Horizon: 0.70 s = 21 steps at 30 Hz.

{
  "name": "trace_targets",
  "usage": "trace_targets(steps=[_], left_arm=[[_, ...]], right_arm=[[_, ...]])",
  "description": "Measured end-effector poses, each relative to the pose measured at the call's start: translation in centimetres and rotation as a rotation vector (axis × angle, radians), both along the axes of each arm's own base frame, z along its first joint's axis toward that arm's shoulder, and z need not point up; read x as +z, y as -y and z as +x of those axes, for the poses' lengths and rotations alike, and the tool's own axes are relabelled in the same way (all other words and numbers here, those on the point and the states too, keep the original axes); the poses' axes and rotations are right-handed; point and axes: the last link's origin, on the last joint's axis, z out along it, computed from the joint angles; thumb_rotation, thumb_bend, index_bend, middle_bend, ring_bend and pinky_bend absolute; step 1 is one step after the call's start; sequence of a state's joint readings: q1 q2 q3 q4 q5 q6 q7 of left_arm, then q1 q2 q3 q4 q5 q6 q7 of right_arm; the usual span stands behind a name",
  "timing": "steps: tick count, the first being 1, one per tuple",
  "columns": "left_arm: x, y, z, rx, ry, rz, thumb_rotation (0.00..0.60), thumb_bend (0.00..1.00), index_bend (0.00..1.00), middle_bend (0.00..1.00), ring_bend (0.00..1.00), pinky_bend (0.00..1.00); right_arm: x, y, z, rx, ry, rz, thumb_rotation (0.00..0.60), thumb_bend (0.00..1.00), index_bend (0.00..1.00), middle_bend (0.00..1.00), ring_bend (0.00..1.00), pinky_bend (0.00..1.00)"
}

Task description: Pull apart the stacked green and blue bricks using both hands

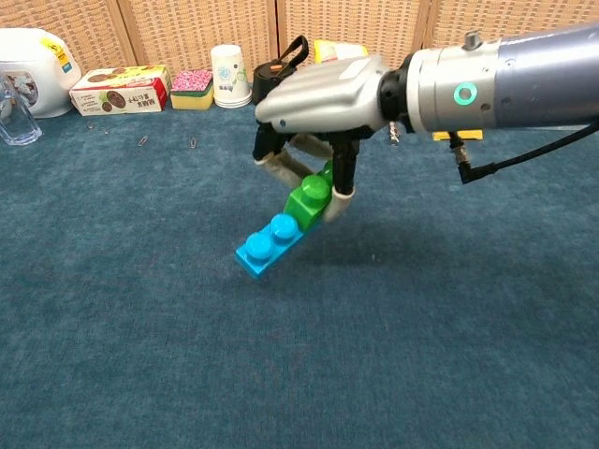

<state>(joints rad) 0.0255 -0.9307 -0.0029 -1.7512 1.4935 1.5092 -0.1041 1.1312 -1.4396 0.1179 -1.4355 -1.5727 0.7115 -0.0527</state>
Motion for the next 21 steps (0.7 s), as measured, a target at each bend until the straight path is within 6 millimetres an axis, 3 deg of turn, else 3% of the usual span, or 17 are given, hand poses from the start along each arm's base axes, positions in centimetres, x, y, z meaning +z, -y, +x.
trace_targets(steps=[5, 12, 21], left_arm=[[-1.0, -1.2, 1.8, -0.077, 0.007, -0.072, 0.514, 0.17, 0.11, 0.08, 0.01, 0.14], [-3.0, -3.4, 5.2, -0.195, 0.013, -0.164, 0.521, 0.18, 0.15, 0.08, 0.05, 0.18], [-6.3, -6.9, 10.0, -0.321, 0.084, -0.248, 0.521, 0.2, 0.19, 0.12, 0.1, 0.25]], right_arm=[[2.9, 0.4, -1.1, -0.153, 0.14, 0.003, 0.6, 0.03, 0.62, 0.64, 0.73, 0.74], [7.9, 0.5, -4.2, -0.448, 0.393, 0.011, 0.6, 0.04, 0.64, 0.66, 0.75, 0.76], [10.4, -0.5, -6.6, -0.701, 0.632, 0.084, 0.6, 0.05, 0.65, 0.66, 0.75, 0.76]])
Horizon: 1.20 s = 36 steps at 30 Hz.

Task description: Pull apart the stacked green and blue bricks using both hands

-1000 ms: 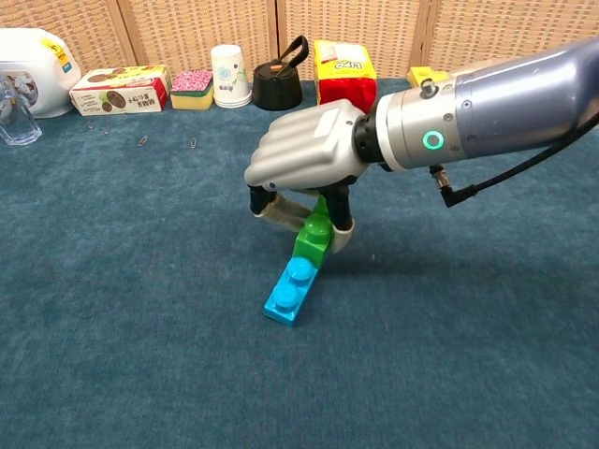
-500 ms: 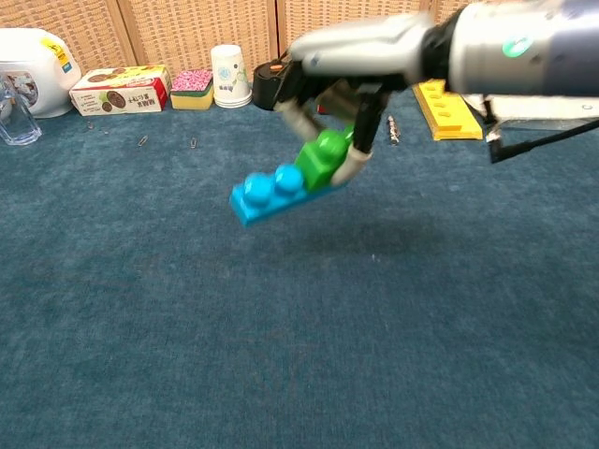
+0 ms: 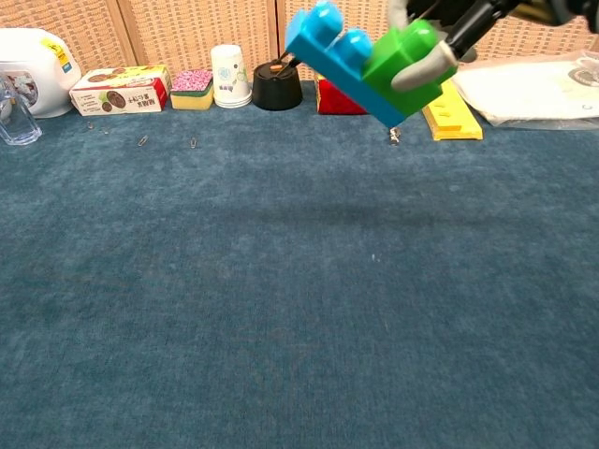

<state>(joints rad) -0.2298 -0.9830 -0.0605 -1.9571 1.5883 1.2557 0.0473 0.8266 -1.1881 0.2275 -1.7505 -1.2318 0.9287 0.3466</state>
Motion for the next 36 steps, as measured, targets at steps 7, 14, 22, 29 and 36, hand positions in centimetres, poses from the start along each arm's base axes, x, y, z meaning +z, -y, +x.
trace_targets(steps=[7, 14, 22, 29, 36], left_arm=[[-2.3, -2.7, 3.6, -0.067, 0.092, -0.035, 0.513, 0.22, 0.19, 0.15, 0.14, 0.29], [-4.8, -4.7, 5.7, -0.101, 0.231, -0.038, 0.514, 0.22, 0.19, 0.22, 0.22, 0.35], [-7.2, -6.6, 7.0, -0.078, 0.487, -0.058, 0.514, 0.21, 0.24, 0.29, 0.29, 0.39], [-9.1, -8.0, 8.2, 0.014, 0.766, -0.182, 0.496, 0.18, 0.25, 0.29, 0.29, 0.39], [-11.2, -9.5, 10.3, 0.128, 0.975, -0.38, 0.493, 0.1, 0.3, 0.29, 0.29, 0.39]], right_arm=[[1.2, -0.9, -1.0, -0.151, 0.171, 0.062, 0.6, 0.05, 0.66, 0.66, 0.75, 0.77], [2.1, -1.7, -1.1, -0.235, 0.324, 0.115, 0.6, 0.05, 0.66, 0.66, 0.75, 0.77], [2.7, -2.1, -1.1, -0.266, 0.428, 0.11, 0.6, 0.05, 0.66, 0.66, 0.75, 0.77], [2.6, -2.4, -0.8, -0.271, 0.486, 0.118, 0.6, 0.05, 0.66, 0.66, 0.75, 0.77], [2.0, -3.0, -0.5, -0.258, 0.51, 0.126, 0.6, 0.05, 0.67, 0.66, 0.75, 0.77]])
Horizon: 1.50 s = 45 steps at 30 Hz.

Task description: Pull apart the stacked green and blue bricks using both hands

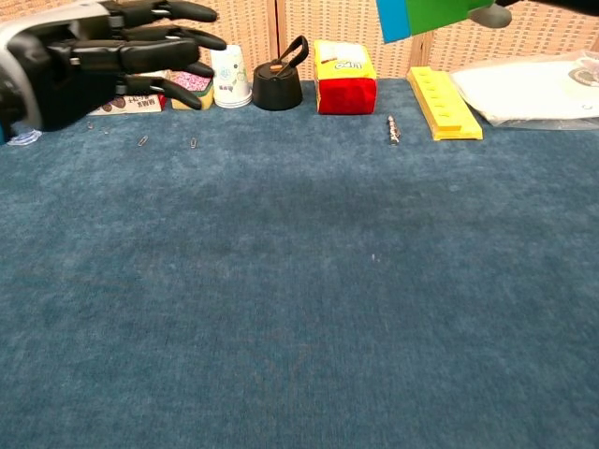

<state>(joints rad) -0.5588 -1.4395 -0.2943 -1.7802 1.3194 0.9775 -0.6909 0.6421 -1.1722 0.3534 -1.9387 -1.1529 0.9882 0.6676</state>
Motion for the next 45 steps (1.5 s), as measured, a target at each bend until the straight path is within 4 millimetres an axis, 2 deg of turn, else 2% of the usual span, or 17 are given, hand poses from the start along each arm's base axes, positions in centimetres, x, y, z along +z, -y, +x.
trace_targets(steps=[9, 17, 26, 35, 45], left_arm=[[-1.1, -1.1, 3.4, -0.043, 0.097, -0.144, 0.485, 0.1, 0.32, 0.29, 0.29, 0.39], [-1.9, -1.0, 5.5, -0.089, 0.126, -0.168, 0.486, 0.21, 0.34, 0.29, 0.2, 0.37], [-2.9, -1.1, 7.8, -0.117, 0.169, -0.179, 0.486, 0.27, 0.37, 0.29, 0.19, 0.37], [-3.5, -0.9, 8.9, -0.132, 0.193, -0.191, 0.489, 0.39, 0.4, 0.29, 0.19, 0.37], [-3.7, -0.8, 9.3, -0.137, 0.203, -0.196, 0.497, 0.4, 0.43, 0.29, 0.19, 0.37]], right_arm=[[-0.9, -0.4, 0.2, 0.025, -0.005, -0.003, 0.6, 0.05, 0.67, 0.66, 0.75, 0.77], [-1.1, -0.6, 0.6, 0.034, 0.004, 0.0, 0.6, 0.05, 0.67, 0.66, 0.75, 0.77], [-1.2, -0.8, 0.9, 0.044, 0.006, 0.004, 0.6, 0.05, 0.67, 0.66, 0.75, 0.77], [-1.1, -0.9, 1.0, 0.045, 0.013, 0.011, 0.6, 0.05, 0.67, 0.66, 0.75, 0.77], [-0.9, -1.1, 1.0, 0.046, 0.021, 0.019, 0.6, 0.05, 0.67, 0.66, 0.75, 0.77]])
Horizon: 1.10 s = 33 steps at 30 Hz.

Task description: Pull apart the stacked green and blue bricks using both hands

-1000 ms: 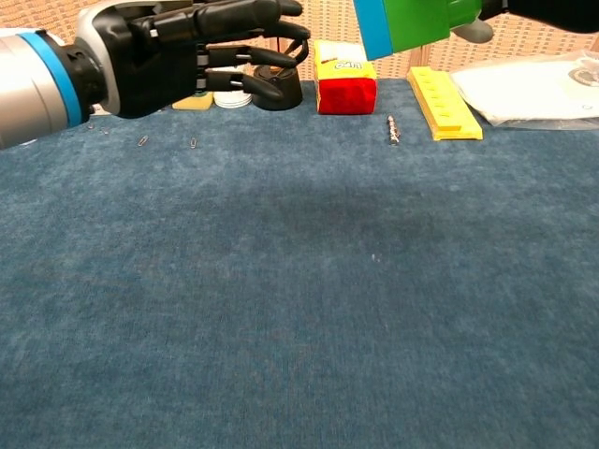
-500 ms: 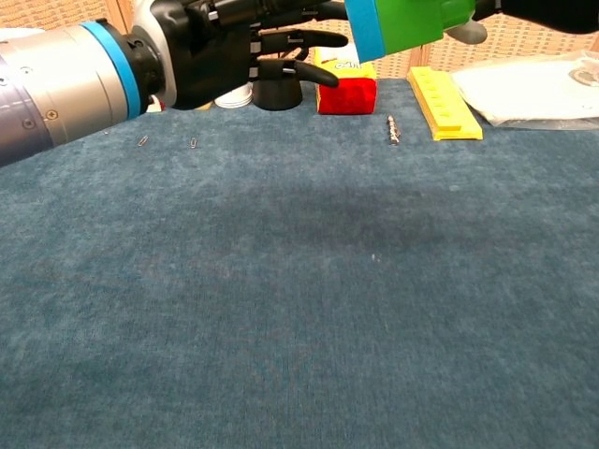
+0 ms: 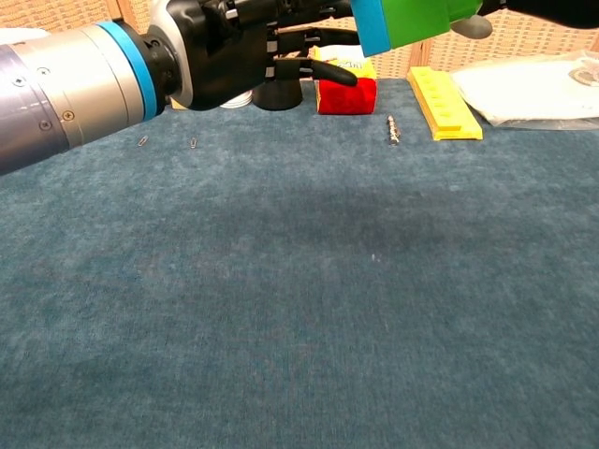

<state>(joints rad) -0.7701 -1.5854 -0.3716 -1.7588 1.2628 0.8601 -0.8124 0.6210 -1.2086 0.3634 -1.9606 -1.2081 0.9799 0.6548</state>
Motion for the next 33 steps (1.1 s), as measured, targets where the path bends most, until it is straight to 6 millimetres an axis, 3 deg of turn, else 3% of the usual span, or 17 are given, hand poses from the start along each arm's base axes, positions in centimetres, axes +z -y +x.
trace_targets(steps=[8, 25, 33], left_arm=[[-0.2, 0.1, 0.7, -0.007, 0.015, 0.003, 0.502, 0.43, 0.44, 0.29, 0.19, 0.37], [0.3, -0.5, 0.2, 0.014, 0.03, 0.022, 0.509, 0.45, 0.54, 0.29, 0.19, 0.37], [1.3, -0.6, -1.4, 0.024, 0.01, 0.051, 0.512, 0.45, 0.54, 0.29, 0.19, 0.37]], right_arm=[[0.0, -0.1, 0.3, 0.008, 0.005, 0.012, 0.6, 0.05, 0.68, 0.66, 0.75, 0.78], [0.5, 0.0, 0.0, -0.014, 0.039, 0.031, 0.6, 0.05, 0.68, 0.66, 0.75, 0.78], [1.3, 0.7, -0.9, -0.049, 0.053, 0.042, 0.6, 0.05, 0.68, 0.66, 0.75, 0.78]])
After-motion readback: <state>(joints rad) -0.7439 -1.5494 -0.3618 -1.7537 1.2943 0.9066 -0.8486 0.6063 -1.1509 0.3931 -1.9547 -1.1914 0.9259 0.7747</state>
